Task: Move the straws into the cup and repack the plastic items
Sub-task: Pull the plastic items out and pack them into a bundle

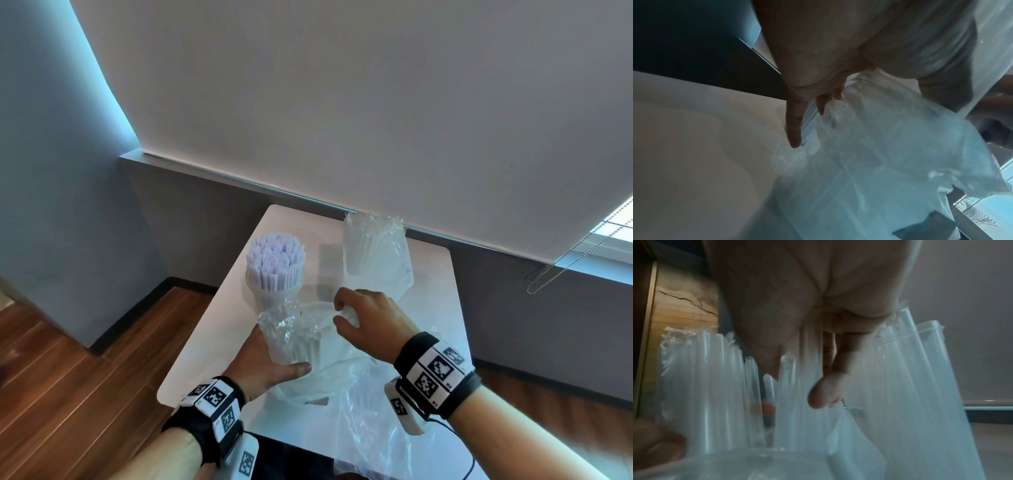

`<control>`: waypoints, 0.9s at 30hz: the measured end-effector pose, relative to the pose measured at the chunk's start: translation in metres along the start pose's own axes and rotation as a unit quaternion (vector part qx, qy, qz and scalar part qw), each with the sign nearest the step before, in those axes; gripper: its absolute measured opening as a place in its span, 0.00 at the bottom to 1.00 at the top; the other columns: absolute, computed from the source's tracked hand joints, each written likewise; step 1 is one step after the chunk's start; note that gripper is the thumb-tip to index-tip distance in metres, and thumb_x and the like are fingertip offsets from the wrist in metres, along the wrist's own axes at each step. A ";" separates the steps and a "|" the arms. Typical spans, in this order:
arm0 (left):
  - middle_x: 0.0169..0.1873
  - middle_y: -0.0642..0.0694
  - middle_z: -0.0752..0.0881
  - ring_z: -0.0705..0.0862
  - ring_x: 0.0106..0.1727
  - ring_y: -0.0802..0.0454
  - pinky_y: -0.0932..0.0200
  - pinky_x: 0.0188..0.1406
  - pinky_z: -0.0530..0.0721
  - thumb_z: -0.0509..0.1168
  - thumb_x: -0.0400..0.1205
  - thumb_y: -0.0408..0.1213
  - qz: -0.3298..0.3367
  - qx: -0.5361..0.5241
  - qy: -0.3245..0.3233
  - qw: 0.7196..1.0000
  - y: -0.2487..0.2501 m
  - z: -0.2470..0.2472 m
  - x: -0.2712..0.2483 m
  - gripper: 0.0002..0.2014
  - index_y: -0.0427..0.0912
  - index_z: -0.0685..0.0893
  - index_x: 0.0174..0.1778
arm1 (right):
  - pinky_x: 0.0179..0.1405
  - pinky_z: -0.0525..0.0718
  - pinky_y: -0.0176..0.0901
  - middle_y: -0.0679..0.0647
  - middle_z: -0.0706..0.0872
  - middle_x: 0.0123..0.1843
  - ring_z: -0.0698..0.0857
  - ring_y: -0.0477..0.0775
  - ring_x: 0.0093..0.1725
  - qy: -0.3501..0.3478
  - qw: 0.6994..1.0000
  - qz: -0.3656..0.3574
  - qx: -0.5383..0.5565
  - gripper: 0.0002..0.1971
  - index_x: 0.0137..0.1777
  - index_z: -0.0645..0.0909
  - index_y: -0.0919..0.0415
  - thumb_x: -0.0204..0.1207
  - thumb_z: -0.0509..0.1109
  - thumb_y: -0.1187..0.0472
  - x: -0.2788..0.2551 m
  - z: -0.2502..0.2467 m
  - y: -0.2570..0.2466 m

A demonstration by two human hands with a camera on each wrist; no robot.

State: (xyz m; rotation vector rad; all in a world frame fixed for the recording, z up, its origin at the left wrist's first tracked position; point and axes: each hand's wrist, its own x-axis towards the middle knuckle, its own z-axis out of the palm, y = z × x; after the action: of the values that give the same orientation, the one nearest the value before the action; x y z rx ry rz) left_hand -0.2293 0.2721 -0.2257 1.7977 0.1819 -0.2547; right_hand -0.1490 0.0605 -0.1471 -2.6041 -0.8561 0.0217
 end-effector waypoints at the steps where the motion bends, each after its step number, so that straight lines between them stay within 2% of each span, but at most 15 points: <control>1: 0.65 0.60 0.81 0.79 0.68 0.60 0.55 0.71 0.75 0.83 0.56 0.56 0.001 0.000 0.002 1.000 0.000 0.000 0.000 0.47 0.57 0.73 0.72 | 0.40 0.77 0.42 0.49 0.84 0.41 0.80 0.53 0.37 0.003 1.000 0.000 -0.001 0.11 0.52 0.78 0.54 0.76 0.70 0.50 -0.002 0.001 0.001; 3: 0.66 0.60 0.81 0.79 0.68 0.59 0.54 0.71 0.75 0.83 0.56 0.56 0.003 0.003 0.003 1.000 -0.001 0.001 0.001 0.47 0.57 0.72 0.72 | 0.41 0.79 0.43 0.49 0.85 0.40 0.80 0.53 0.37 0.001 1.000 -0.003 0.008 0.12 0.51 0.79 0.54 0.76 0.72 0.48 -0.004 0.000 0.001; 6: 0.67 0.59 0.81 0.79 0.69 0.59 0.51 0.73 0.75 0.83 0.56 0.57 0.014 0.002 -0.001 1.000 -0.002 0.001 0.003 0.48 0.58 0.72 0.73 | 0.42 0.81 0.42 0.48 0.86 0.41 0.82 0.51 0.37 -0.001 0.999 0.000 0.035 0.09 0.48 0.81 0.55 0.74 0.75 0.52 0.001 -0.022 -0.003; 10: 0.66 0.59 0.81 0.79 0.69 0.60 0.53 0.73 0.75 0.82 0.56 0.56 0.024 0.010 -0.001 1.000 -0.002 0.001 0.004 0.47 0.58 0.72 0.72 | 0.27 0.88 0.43 0.52 0.87 0.33 0.87 0.49 0.24 0.016 0.993 0.006 0.118 0.08 0.43 0.82 0.56 0.71 0.80 0.60 0.018 -0.093 -0.013; 14: 0.65 0.59 0.81 0.79 0.68 0.59 0.53 0.73 0.75 0.83 0.58 0.53 0.030 0.014 -0.002 0.999 0.001 0.002 0.006 0.45 0.58 0.72 0.71 | 0.29 0.85 0.34 0.50 0.89 0.34 0.89 0.47 0.28 0.074 0.993 -0.008 0.093 0.07 0.43 0.84 0.55 0.70 0.80 0.60 0.031 -0.179 -0.018; 16: 0.65 0.58 0.80 0.78 0.68 0.58 0.55 0.71 0.74 0.84 0.60 0.48 0.025 0.017 0.004 1.000 0.000 0.003 0.007 0.44 0.56 0.71 0.71 | 0.30 0.87 0.40 0.55 0.88 0.38 0.89 0.50 0.31 0.098 0.991 -0.018 0.089 0.07 0.43 0.84 0.54 0.70 0.80 0.59 0.041 -0.205 -0.013; 19: 0.65 0.59 0.79 0.77 0.67 0.59 0.58 0.68 0.72 0.85 0.63 0.45 0.021 0.015 0.004 1.000 -0.001 0.004 0.007 0.43 0.55 0.70 0.72 | 0.28 0.89 0.48 0.61 0.86 0.41 0.89 0.55 0.32 0.091 0.989 -0.025 0.110 0.07 0.43 0.84 0.57 0.71 0.80 0.61 0.053 -0.216 -0.006; 21: 0.65 0.60 0.79 0.77 0.67 0.61 0.58 0.69 0.72 0.85 0.62 0.48 0.020 0.014 0.001 1.000 -0.002 0.003 0.007 0.44 0.55 0.70 0.73 | 0.28 0.90 0.50 0.61 0.86 0.41 0.89 0.56 0.32 0.088 0.990 -0.025 0.106 0.07 0.43 0.84 0.58 0.71 0.80 0.61 0.058 -0.217 -0.002; 24: 0.65 0.59 0.81 0.78 0.67 0.61 0.55 0.71 0.75 0.84 0.58 0.54 0.014 0.008 -0.005 1.000 -0.005 0.001 0.006 0.46 0.56 0.71 0.73 | 0.29 0.90 0.51 0.59 0.86 0.40 0.89 0.58 0.33 0.100 0.989 -0.022 0.104 0.08 0.44 0.83 0.58 0.72 0.80 0.60 0.062 -0.225 0.003; 27: 0.65 0.58 0.82 0.80 0.67 0.59 0.49 0.73 0.76 0.84 0.56 0.57 0.009 0.000 -0.006 1.000 -0.006 0.000 0.007 0.47 0.58 0.73 0.72 | 0.28 0.90 0.48 0.56 0.86 0.39 0.89 0.54 0.30 0.125 0.988 -0.016 0.086 0.09 0.45 0.83 0.61 0.72 0.80 0.60 0.065 -0.242 0.009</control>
State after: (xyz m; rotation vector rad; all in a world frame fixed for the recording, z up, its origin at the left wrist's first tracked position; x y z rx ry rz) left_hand -0.2245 0.2731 -0.2336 1.7963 0.1565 -0.2526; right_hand -0.0584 0.0029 0.0796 -2.3684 -0.7699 -0.2246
